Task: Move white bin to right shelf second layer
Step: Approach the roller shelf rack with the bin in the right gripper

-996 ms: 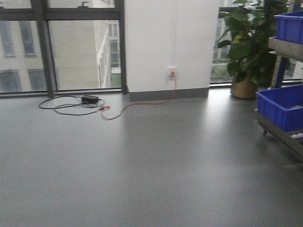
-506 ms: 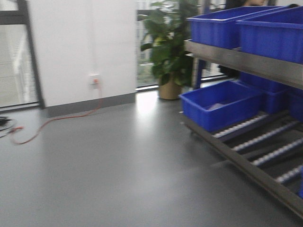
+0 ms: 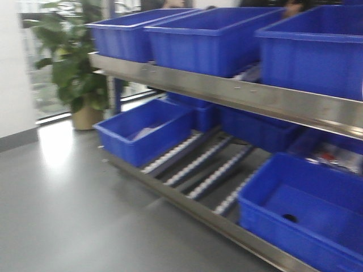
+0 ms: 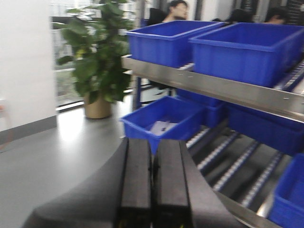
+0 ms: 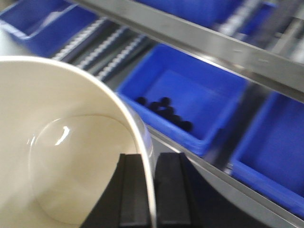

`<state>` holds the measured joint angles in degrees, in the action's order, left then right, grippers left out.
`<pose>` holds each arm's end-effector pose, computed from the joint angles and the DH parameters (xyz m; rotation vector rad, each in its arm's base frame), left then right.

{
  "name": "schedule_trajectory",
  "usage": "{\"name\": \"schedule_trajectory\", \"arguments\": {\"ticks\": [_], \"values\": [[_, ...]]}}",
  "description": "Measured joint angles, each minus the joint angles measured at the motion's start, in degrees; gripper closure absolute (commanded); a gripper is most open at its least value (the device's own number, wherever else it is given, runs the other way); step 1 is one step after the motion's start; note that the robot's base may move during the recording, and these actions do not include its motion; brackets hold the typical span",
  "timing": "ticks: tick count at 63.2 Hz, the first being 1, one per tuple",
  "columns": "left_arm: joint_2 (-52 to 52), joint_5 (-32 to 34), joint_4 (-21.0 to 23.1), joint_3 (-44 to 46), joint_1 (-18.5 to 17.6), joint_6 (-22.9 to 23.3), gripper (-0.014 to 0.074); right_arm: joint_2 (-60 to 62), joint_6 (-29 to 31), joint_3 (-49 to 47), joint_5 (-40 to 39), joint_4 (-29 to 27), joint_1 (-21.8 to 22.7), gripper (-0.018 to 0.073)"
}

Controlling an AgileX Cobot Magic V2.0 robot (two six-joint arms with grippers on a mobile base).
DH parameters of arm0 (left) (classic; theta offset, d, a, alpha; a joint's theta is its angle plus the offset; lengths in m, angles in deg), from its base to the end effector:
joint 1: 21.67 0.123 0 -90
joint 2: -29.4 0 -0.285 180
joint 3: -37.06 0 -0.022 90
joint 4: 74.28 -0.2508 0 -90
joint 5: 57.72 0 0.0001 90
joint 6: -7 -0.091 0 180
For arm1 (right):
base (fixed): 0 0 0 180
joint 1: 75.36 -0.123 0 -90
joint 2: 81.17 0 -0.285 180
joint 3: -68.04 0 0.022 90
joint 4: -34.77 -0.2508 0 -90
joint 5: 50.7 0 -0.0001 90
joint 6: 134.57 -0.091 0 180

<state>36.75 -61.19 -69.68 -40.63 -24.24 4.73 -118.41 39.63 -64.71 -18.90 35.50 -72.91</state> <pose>0.0562 -0.0030 0.2053 0.0072 1.5450 -0.0714 0.1021 -0.0050 0.3011 0.1393 2.0249 0.0232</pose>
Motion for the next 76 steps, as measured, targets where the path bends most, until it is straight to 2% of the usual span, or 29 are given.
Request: {"name": "schedule_trajectory", "arguments": {"ticks": [76], "values": [[0.0,0.0,0.0,0.0,0.0,0.0,0.0512,0.0,0.0,0.0,0.0,0.0,0.0,0.0504]]}}
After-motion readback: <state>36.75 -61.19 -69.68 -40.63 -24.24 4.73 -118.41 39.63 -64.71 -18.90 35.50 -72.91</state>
